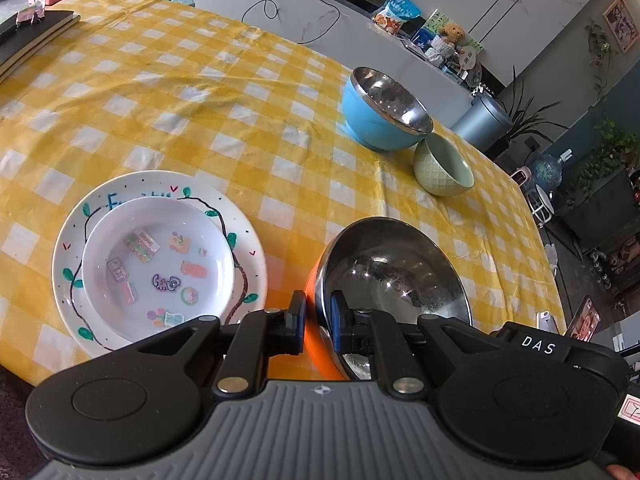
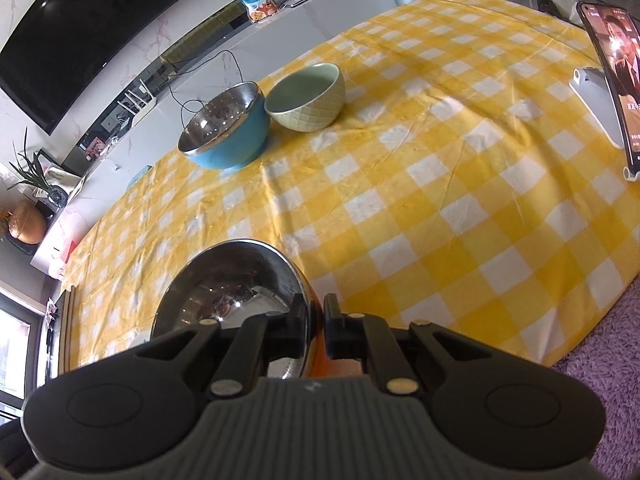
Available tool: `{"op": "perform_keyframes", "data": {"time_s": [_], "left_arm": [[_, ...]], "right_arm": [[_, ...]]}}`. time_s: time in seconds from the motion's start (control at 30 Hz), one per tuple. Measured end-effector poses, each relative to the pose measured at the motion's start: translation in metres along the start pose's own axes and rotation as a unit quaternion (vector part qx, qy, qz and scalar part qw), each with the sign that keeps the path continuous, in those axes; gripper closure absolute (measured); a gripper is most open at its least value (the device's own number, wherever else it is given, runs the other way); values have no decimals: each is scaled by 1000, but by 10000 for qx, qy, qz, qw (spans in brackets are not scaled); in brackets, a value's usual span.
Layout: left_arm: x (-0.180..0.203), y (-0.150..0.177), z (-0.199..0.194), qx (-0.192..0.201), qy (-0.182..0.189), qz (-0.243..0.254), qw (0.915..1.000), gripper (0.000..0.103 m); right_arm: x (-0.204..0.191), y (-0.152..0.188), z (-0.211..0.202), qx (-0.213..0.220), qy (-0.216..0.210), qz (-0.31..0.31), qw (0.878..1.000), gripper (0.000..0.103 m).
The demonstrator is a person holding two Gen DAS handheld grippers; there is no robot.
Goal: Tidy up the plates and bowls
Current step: 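Lift and carry the orange bowl with both tools beside the plate stack, then lower the orange bowl onto the table and open both tools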
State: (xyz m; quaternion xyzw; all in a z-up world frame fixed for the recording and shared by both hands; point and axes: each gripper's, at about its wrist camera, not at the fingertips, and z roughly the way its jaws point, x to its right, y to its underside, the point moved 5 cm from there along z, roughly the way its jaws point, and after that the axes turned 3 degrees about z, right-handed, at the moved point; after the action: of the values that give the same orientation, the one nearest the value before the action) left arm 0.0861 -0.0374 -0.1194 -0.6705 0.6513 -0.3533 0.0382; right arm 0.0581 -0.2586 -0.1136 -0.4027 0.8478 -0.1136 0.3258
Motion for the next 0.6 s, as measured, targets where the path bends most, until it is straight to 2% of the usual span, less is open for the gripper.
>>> {"op": "perform_keyframes", "data": {"time_s": [0.47, 0.6], "left_arm": [[2, 1, 3, -1, -68, 142, 9999, 86], [2, 1, 2, 9, -175, 183, 9997, 78]], "right_arm": [[2, 0, 3, -24, -47, 68, 10000, 94], [0, 1, 3, -33, -53, 39, 10000, 91]]}}
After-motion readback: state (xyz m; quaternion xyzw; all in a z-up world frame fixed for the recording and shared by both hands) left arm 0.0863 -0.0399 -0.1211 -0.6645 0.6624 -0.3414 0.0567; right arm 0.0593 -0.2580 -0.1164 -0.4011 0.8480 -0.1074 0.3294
